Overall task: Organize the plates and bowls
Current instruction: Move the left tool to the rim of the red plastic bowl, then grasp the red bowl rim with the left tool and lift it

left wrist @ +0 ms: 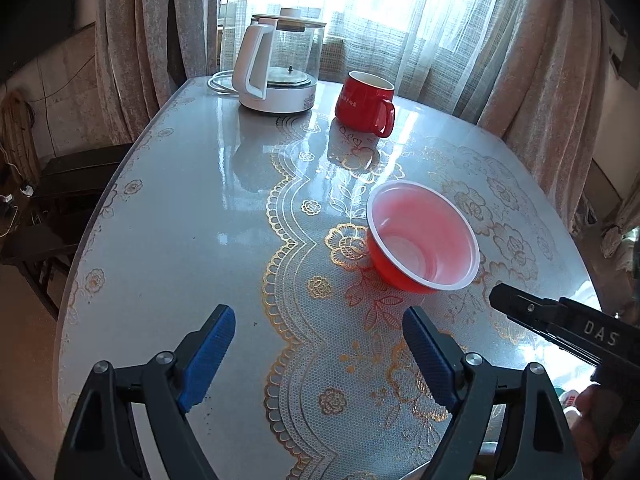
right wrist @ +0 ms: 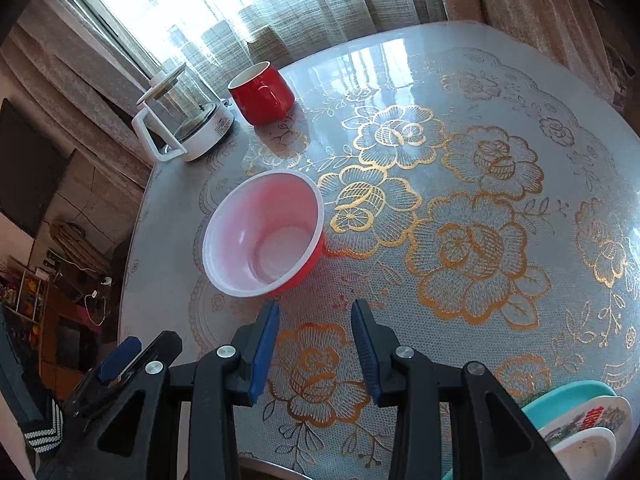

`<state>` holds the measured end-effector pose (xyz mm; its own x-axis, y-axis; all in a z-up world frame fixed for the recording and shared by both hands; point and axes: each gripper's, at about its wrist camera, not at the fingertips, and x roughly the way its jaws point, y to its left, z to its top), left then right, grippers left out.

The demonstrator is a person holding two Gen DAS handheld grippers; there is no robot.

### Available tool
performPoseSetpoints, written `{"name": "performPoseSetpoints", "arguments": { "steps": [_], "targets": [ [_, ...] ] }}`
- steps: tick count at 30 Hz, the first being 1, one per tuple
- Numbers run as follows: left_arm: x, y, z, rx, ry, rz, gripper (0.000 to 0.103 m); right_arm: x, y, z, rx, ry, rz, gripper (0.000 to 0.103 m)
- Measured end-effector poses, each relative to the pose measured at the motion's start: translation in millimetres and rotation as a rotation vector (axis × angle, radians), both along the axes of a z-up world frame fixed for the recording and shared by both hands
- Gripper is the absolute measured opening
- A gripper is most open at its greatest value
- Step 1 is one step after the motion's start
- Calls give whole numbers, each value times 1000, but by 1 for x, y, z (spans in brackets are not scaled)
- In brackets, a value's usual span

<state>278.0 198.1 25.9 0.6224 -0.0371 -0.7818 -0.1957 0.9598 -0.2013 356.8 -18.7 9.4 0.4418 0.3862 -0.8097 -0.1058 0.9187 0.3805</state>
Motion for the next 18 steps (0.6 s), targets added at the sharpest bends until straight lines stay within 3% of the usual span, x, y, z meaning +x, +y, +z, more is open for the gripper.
{"name": "performPoseSetpoints", "arguments": {
  "steps": [5,10,14,18],
  "targets": [
    [0,12,0,-51,-34,24,86,23,7,-14,78,60,-38,38],
    [4,22,-6,-98,-18,36,86,39,9,-31,113,107,-77,37],
    [4,22,-7,-130,-41,18,86,43,10,-39,136,125,-63,17],
    [3,17,-8,-162,-68,-18,86,33,6,-40,152,128,-42,15]
  ]
}}
